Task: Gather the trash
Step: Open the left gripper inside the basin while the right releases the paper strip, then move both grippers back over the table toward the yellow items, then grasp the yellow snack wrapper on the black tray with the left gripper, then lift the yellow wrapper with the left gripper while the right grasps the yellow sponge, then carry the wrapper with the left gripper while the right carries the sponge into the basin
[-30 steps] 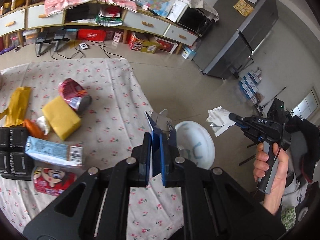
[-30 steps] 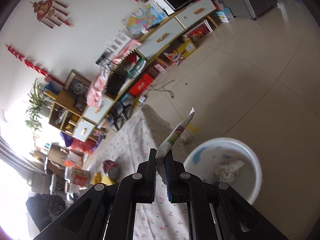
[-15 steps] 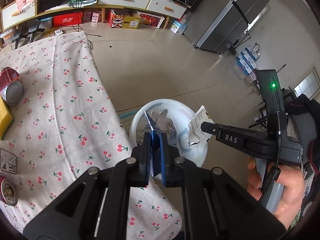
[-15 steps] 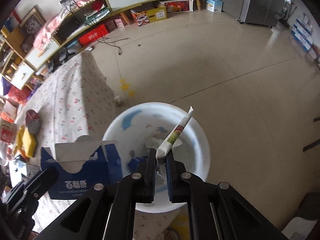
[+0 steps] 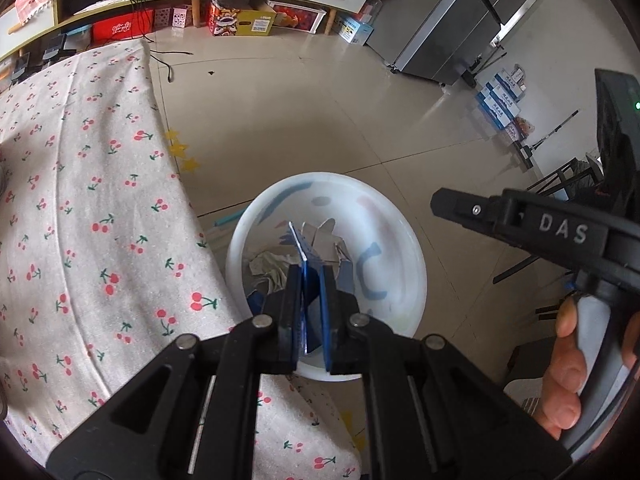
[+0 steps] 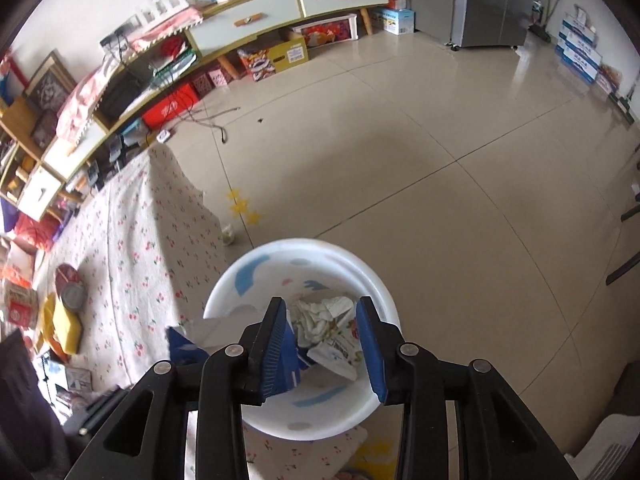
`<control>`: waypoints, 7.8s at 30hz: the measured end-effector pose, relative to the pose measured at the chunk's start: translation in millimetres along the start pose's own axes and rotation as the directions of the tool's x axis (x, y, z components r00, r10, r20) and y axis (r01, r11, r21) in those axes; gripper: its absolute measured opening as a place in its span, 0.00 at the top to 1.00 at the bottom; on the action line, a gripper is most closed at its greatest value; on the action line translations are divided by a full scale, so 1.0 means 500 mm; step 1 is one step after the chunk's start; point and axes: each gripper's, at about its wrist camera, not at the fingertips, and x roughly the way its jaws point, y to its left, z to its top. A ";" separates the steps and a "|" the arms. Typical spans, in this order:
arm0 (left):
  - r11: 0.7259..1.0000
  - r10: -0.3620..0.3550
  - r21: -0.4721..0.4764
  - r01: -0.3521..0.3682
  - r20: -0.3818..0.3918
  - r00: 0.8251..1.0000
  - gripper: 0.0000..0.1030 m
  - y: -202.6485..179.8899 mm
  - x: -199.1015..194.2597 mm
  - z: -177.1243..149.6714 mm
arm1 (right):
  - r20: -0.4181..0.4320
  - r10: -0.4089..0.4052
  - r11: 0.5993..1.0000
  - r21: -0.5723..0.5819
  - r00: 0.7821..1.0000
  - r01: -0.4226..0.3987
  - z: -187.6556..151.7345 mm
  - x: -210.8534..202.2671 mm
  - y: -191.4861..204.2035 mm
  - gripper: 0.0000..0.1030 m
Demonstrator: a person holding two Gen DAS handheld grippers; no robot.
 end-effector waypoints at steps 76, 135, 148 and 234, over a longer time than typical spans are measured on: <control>0.834 0.429 -0.341 -0.434 -0.096 0.898 0.46 0.761 -0.329 0.013 | -0.187 0.343 0.809 -0.439 0.921 -0.391 -0.136 0.092 0.583 0.43; 0.854 0.371 -0.329 -0.404 -0.160 0.915 0.43 0.802 -0.271 0.015 | -0.257 0.355 0.796 -0.421 0.899 -0.435 -0.150 0.176 0.641 0.43; 0.861 0.366 -0.344 -0.375 -0.092 0.926 0.79 0.780 -0.297 0.018 | -0.274 0.374 0.790 -0.407 0.886 -0.459 -0.154 0.192 0.667 0.43; 0.985 0.017 0.173 0.016 -0.190 0.982 0.78 -0.044 0.108 -0.001 | 0.236 0.397 0.876 0.192 0.887 -0.443 0.049 -0.092 -0.103 0.60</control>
